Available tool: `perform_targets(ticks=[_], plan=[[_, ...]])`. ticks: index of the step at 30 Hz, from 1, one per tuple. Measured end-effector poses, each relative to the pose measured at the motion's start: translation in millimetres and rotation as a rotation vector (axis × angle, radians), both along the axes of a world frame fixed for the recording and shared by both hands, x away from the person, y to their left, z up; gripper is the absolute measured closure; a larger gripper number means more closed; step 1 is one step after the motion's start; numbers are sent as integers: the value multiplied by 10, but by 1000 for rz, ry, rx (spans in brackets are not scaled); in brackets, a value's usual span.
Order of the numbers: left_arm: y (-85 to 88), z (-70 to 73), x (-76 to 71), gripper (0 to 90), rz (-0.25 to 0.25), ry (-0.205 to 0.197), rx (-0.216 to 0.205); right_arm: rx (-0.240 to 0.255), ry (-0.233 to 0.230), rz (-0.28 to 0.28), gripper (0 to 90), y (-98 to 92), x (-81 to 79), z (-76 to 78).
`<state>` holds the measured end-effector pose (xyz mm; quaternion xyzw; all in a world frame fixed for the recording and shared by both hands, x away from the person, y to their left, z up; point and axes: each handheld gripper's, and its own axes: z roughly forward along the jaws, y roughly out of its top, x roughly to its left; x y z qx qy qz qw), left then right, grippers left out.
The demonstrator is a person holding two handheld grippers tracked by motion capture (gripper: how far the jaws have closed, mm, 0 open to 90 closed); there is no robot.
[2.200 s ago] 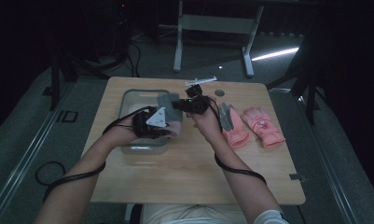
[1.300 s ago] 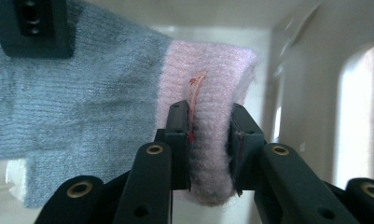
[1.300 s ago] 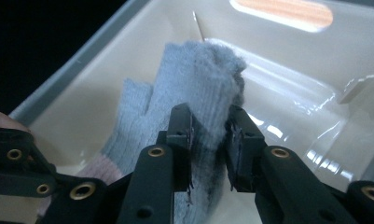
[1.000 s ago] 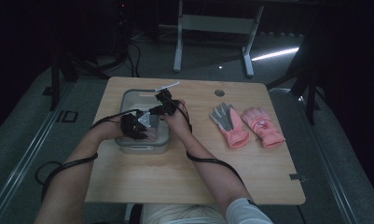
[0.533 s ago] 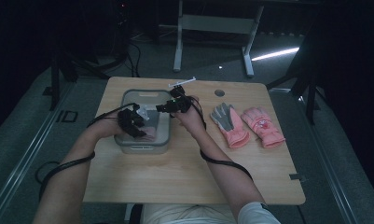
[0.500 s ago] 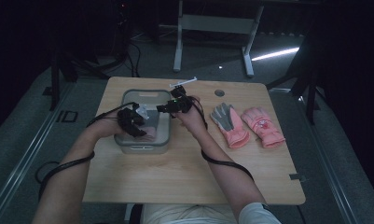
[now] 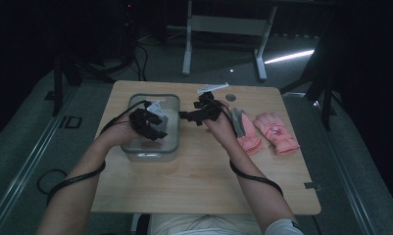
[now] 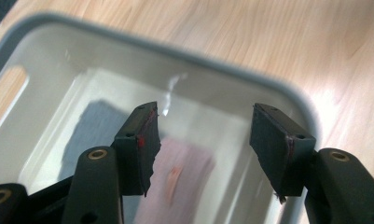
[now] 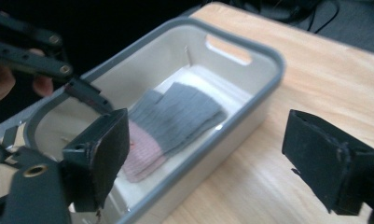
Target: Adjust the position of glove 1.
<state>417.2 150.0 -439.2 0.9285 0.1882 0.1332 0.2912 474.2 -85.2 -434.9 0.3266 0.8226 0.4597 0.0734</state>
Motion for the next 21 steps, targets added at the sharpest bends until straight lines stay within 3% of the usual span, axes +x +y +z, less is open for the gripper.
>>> perform_targets(ticks=[4, 7, 9, 11, 16, 17, 21], plan=[[-169, 58, -52, 421, -7, 1, -29, 9, 23, 0, 138, -196, -32, 27], [-299, 62, -72, 421, 2, 14, -42, -3, 14, -20, 134, -317, -80, 44], [-391, 55, -92, 398, -5, 19, -46, 20, 27, -6, 132, -399, -124, 64], [-487, 44, -114, 349, -18, 24, -49, 12, 9, 20, 141, -468, -184, 97], [-725, -20, -147, 179, -33, 57, -60, 3, -33, -6, 425, -715, -208, 178], [-765, -29, -155, 113, -40, 67, -70, -8, -36, -13, 446, -762, -206, 185], [-918, -79, -193, 27, -74, 87, -78, -50, -67, -37, 554, -917, -217, 173]])
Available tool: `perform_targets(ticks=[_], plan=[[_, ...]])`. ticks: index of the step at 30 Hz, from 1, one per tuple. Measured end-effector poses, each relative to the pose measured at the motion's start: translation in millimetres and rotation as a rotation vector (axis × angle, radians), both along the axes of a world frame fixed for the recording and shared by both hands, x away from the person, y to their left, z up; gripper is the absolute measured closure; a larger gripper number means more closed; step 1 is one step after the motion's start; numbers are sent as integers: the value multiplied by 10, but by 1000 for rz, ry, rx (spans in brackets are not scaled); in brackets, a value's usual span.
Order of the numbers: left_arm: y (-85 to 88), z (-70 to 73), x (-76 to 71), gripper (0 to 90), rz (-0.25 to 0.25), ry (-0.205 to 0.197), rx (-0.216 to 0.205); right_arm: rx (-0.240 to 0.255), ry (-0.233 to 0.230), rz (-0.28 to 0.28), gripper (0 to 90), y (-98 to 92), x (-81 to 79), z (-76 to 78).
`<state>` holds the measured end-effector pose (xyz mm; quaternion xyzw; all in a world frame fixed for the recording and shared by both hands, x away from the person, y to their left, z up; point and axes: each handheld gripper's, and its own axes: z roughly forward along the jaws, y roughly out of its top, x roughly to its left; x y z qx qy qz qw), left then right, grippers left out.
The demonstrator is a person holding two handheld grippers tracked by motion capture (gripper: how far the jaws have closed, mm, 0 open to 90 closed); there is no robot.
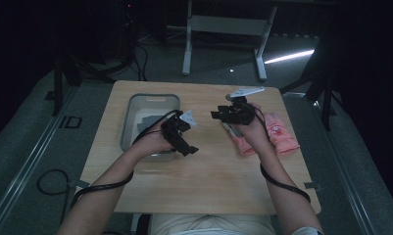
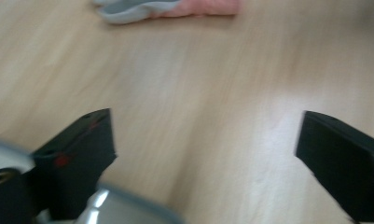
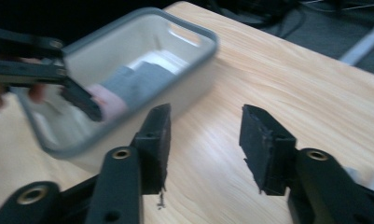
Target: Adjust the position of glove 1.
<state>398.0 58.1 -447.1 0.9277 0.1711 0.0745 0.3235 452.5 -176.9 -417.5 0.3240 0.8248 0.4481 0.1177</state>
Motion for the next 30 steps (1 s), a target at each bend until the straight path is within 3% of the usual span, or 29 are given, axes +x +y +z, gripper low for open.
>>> perform_targets(ticks=[2, 7, 8, 12, 16, 17, 20, 22, 26, 30], plan=[[-81, -33, -34, 20, -1, 3, -8, -14, -2, -10, 587, -81, 3, -17], [-243, -121, -160, 15, -7, -47, -24, -64, -19, -44, 611, -291, 32, -72], [-263, -145, -181, 15, -11, -44, -36, -77, -24, -50, 609, -331, 40, -87], [-353, -271, -273, 14, -31, -31, -15, -109, -31, -64, 606, -502, 67, -147], [-380, -388, -373, 0, -43, -28, -59, -141, -38, -70, 606, -638, 78, -227], [-388, -423, -393, 0, -40, -13, -66, -152, -36, -71, 607, -671, 81, -269], [-395, -494, -442, 0, -49, -21, -70, -181, -28, -71, 608, -699, 89, -359], [-409, -616, -537, 0, -58, -20, -76, -235, -13, -88, 615, -723, 141, -534], [-396, -765, -660, 0, -52, -53, -96, -268, 12, -102, 629, -743, 233, -728], [-383, -919, -751, 0, -71, -50, -75, -325, 45, -110, 649, -724, 326, -903]])
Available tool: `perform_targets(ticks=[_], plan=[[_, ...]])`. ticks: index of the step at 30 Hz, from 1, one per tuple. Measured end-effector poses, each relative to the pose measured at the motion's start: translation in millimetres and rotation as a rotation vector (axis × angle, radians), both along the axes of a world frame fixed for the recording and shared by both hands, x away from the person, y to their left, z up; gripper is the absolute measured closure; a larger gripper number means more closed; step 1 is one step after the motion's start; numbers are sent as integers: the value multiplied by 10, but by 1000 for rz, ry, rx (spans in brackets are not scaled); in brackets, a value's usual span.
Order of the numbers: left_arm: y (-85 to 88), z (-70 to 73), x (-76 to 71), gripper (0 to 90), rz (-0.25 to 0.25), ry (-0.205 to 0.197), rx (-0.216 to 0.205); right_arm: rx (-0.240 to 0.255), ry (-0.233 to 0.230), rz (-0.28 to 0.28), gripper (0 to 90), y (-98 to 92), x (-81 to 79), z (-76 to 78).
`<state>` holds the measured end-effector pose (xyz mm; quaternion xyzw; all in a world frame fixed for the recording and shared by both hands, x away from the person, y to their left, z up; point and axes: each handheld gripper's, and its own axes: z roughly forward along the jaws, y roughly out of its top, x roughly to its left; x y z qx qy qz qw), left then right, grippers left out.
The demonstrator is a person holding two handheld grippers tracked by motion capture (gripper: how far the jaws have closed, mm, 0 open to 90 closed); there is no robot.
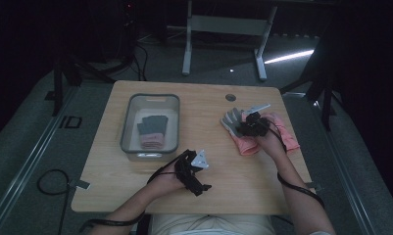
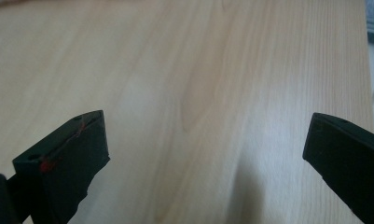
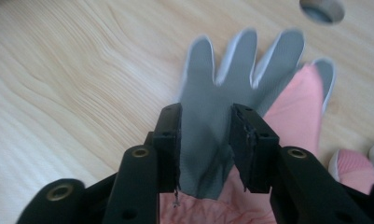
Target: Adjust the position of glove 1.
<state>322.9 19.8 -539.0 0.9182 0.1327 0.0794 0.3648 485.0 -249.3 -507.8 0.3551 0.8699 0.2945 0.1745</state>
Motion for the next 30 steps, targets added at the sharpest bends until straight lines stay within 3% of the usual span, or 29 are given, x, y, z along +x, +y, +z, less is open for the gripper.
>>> perform_targets(ticks=[6, 10, 15, 20, 23, 30], plan=[[12, -165, -86, 0, -6, 7, 27, -41, 30, -10, 661, 46, 74, -134], [28, -235, -141, 0, -8, 17, 12, -65, 36, -18, 659, 79, 90, -186], [41, -226, -215, 0, -4, -1, -3, -61, 63, -46, 749, 96, 112, -223], [84, -214, -238, 0, -29, -1, -18, 10, 95, -146, 868, 73, 105, -175], [102, -235, -232, 0, -29, 0, -19, 34, 77, -194, 879, 92, 47, -72], [108, -263, -231, 0, -20, -7, -20, 183, -9, -254, 883, 133, -317, 445]])
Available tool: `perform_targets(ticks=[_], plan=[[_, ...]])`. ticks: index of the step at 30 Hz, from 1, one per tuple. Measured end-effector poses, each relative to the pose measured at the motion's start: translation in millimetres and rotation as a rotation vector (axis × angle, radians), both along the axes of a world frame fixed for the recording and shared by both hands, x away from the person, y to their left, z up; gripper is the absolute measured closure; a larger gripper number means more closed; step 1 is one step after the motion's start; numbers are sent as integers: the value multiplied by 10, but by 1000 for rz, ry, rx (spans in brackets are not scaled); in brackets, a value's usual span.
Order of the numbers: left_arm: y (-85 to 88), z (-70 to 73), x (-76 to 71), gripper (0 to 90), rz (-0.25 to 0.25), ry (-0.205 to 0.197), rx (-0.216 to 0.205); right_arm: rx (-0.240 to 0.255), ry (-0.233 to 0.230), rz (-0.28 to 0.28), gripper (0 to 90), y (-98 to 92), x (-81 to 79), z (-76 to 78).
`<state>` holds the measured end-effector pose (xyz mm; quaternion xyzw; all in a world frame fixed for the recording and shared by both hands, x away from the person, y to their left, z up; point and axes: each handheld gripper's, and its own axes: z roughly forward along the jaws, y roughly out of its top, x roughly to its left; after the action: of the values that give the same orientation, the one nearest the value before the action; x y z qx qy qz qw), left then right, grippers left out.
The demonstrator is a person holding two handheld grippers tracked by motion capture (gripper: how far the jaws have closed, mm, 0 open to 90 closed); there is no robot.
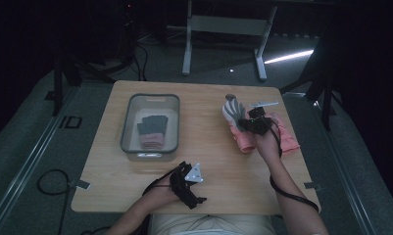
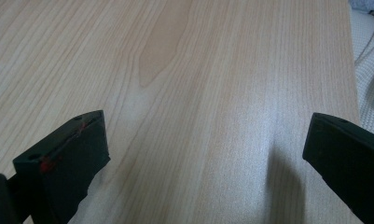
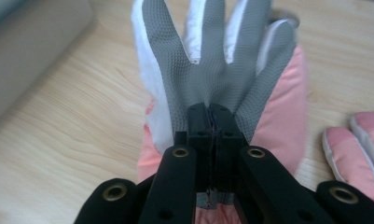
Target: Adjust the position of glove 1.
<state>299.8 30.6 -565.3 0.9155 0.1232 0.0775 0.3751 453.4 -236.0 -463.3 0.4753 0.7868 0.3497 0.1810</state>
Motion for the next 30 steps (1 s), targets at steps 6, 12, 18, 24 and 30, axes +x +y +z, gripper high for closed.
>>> perform_targets(ticks=[6, 12, 18, 24, 30], plan=[[-1, -4, -6, 0, -8, -18, 6, 99, -52, -71, 883, 63, -387, 251], [-1, 8, -22, 0, -21, -26, -8, 77, -15, -109, 883, 260, -546, 22], [5, 14, -33, 0, -29, -38, -13, 72, 72, -150, 883, 428, -438, -360], [13, 16, -19, 0, -30, -37, -25, 75, 125, -158, 881, 629, -326, -608], [6, 10, -34, 0, -36, -40, -20, 57, 137, -161, 840, 709, -264, -701]])
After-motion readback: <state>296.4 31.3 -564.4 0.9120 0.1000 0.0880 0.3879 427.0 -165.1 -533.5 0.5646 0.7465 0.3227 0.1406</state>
